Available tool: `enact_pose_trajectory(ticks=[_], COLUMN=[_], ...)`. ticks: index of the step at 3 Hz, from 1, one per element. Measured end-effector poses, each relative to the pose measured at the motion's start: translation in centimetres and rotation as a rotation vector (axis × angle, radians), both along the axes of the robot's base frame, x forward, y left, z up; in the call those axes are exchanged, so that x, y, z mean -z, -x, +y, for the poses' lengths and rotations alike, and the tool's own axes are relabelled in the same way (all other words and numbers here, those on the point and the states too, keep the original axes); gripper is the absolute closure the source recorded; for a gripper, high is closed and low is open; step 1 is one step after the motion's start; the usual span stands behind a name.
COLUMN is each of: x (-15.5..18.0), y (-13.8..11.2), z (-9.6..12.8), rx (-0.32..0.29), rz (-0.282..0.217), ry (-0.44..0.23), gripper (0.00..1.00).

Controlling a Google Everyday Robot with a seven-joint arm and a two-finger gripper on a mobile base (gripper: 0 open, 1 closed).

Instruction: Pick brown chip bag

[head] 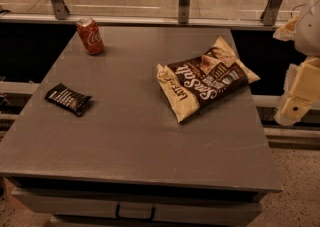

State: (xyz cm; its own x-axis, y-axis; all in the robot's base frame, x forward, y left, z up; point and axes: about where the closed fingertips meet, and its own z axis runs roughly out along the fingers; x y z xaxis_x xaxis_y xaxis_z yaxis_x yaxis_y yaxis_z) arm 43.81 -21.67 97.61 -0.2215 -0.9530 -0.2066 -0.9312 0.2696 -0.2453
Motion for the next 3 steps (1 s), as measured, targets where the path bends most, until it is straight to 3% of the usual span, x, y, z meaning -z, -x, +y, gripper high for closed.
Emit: enact_pose_trajectory(ticks=[1,2,3], x=[0.0,0.9,2.5], y=[0.0,-3.2,-9.7], z=[0.0,1.0,2.0], rx=[0.000,-0.017,-0.014], rz=[0.000,-0.026,-0.062], ry=[0.000,-0.041,-0.120], gripper=[0.00,0.00,0.00])
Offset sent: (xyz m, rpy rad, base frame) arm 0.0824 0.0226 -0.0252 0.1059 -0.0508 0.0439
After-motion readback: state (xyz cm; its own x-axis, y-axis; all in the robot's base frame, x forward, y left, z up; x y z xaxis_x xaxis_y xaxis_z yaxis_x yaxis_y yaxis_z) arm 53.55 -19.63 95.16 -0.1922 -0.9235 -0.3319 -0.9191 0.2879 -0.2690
